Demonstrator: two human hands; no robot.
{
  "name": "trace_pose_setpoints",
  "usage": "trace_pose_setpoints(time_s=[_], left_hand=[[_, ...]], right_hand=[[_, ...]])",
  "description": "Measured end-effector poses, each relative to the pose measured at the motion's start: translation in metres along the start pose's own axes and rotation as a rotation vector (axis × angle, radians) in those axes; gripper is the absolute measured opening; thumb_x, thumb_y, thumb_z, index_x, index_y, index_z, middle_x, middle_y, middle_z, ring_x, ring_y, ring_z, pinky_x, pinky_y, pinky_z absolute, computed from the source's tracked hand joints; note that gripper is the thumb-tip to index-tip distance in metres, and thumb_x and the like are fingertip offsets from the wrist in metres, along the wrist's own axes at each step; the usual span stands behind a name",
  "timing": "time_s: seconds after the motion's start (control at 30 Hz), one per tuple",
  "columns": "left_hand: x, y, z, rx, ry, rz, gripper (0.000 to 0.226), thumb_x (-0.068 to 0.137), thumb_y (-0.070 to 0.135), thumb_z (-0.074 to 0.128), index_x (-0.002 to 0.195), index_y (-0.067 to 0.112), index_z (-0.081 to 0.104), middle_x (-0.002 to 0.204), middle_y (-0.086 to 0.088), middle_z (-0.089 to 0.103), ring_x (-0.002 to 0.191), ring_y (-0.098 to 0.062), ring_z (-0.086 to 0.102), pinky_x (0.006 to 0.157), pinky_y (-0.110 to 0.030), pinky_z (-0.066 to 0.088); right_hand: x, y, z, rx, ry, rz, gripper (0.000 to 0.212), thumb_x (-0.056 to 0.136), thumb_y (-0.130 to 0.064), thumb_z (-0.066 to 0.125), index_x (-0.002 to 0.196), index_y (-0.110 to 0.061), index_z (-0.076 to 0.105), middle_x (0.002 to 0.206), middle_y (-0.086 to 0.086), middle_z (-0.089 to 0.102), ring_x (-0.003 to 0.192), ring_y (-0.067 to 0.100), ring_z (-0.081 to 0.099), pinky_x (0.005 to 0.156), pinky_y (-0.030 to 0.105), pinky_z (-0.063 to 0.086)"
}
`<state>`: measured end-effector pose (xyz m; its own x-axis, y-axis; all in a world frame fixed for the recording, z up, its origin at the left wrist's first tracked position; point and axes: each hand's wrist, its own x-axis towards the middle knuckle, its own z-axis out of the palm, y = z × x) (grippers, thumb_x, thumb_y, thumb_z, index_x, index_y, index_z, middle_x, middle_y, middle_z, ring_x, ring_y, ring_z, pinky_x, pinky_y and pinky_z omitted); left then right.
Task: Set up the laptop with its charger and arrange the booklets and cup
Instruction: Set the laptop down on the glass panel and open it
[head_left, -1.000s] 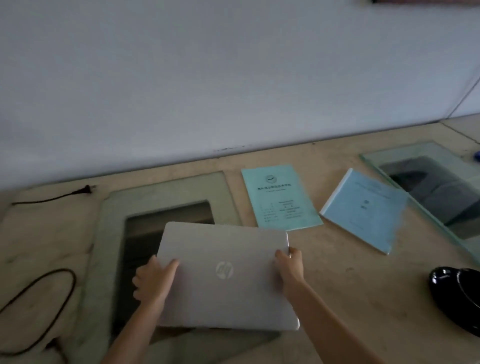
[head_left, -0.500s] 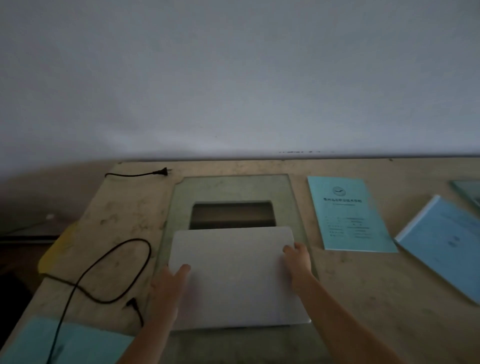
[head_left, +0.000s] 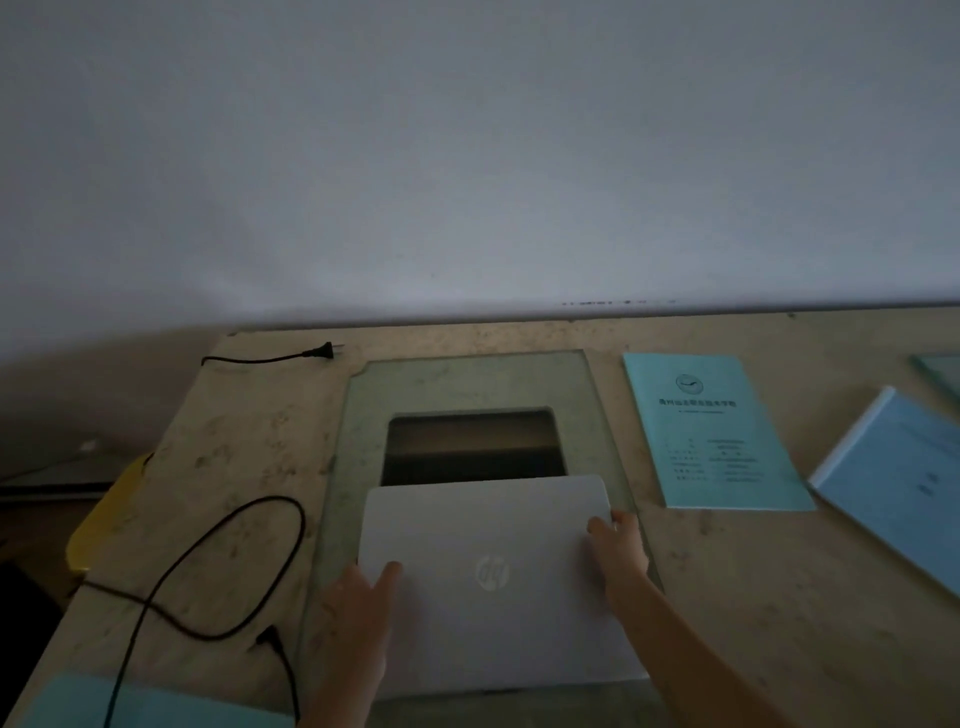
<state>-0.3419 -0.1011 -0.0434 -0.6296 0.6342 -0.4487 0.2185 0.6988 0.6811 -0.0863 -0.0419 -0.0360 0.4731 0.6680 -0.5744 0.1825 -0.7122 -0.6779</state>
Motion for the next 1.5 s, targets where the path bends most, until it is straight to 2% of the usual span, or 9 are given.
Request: trace_pose_setpoints(time_s=[0.1,0.2,0.43,0.67,0.77,0.9,1.07,1.17,1.5], left_hand=[[0.0,-0.005,-0.003,0.032,-0.015,0.014,0.059,0.074,0.048,0.056,0.115,0.005,0.054,0.117,-0.02,0.055,0.11,-0.034,0.048,0.095,-0.043,0.037],[0.001,-0.006,-0.005,0.05,-0.035,-0.011,0.077,0.064,0.055,0.049,0.124,0.008,0.049,0.126,-0.02,0.051,0.118,-0.035,0.045,0.101,-0.045,0.034],[0.003,-0.009,-0.005,0.051,-0.048,0.074,0.061,0.081,0.035,0.065,0.132,0.01,0.044,0.136,-0.018,0.044,0.125,-0.032,0.037,0.101,-0.042,0.031],[0.005,-0.022,-0.02,0.293,-0.175,0.239,0.089,0.078,0.036,0.071,0.146,0.009,0.02,0.15,-0.015,0.028,0.139,-0.03,0.024,0.111,-0.037,0.022],[0.003,-0.03,-0.03,0.323,-0.219,0.284,0.094,0.076,0.036,0.072,0.148,0.009,0.016,0.151,-0.013,0.025,0.139,-0.029,0.025,0.112,-0.037,0.025],[-0.006,-0.046,-0.039,0.406,-0.256,0.385,0.105,0.074,0.047,0.071,0.149,0.01,0.008,0.154,-0.01,0.019,0.141,-0.026,0.022,0.114,-0.035,0.023],[-0.021,-0.068,-0.043,0.631,-0.265,0.534,0.123,0.067,0.065,0.065,0.148,0.009,-0.009,0.158,-0.006,0.002,0.145,-0.022,0.01,0.116,-0.032,0.015],[-0.025,-0.077,-0.045,0.668,-0.256,0.599,0.127,0.065,0.065,0.066,0.147,0.009,-0.013,0.158,-0.005,-0.002,0.144,-0.023,0.008,0.116,-0.034,0.013],[-0.026,-0.089,-0.047,0.466,-0.218,0.636,0.118,0.069,0.051,0.073,0.149,0.008,-0.003,0.158,-0.007,0.01,0.144,-0.023,0.013,0.115,-0.032,0.017]], right_hand=[[-0.002,-0.001,0.001,-0.048,0.006,-0.022,0.051,0.09,-0.028,0.05,0.138,-0.018,0.037,0.135,0.015,0.044,0.124,0.033,0.04,0.105,0.052,0.034],[-0.003,0.001,0.001,-0.106,-0.004,-0.032,0.051,0.09,-0.028,0.049,0.139,-0.019,0.038,0.139,0.014,0.036,0.128,0.033,0.032,0.105,0.049,0.031],[-0.005,0.006,0.0,-0.146,-0.021,-0.04,0.052,0.09,-0.027,0.05,0.14,-0.019,0.038,0.141,0.014,0.032,0.129,0.034,0.028,0.106,0.05,0.029],[-0.015,0.004,0.005,-0.195,-0.01,-0.085,0.061,0.088,-0.032,0.056,0.142,-0.018,0.032,0.144,0.013,0.028,0.132,0.033,0.025,0.109,0.051,0.029],[-0.023,0.005,0.008,-0.243,-0.005,-0.211,0.065,0.086,-0.032,0.06,0.143,-0.025,0.031,0.148,0.009,0.024,0.135,0.031,0.022,0.11,0.05,0.028],[-0.04,0.015,0.016,-0.564,-0.099,-0.502,0.071,0.08,-0.04,0.062,0.142,-0.034,0.029,0.153,0.002,0.019,0.139,0.027,0.019,0.114,0.048,0.024],[-0.062,0.058,0.035,-1.014,-0.359,-0.826,0.094,0.071,-0.065,0.06,0.146,-0.036,0.013,0.16,0.0,-0.004,0.146,0.029,-0.009,0.116,0.053,-0.004],[-0.065,0.075,0.038,-1.157,-0.398,-0.906,0.109,0.069,-0.065,0.064,0.149,-0.034,-0.004,0.159,0.002,-0.018,0.144,0.029,-0.021,0.111,0.052,-0.016],[-0.082,0.068,0.029,-1.268,-0.34,-1.027,0.093,0.081,-0.048,0.065,0.149,-0.027,0.004,0.16,0.007,-0.006,0.147,0.034,-0.008,0.117,0.056,0.002]])
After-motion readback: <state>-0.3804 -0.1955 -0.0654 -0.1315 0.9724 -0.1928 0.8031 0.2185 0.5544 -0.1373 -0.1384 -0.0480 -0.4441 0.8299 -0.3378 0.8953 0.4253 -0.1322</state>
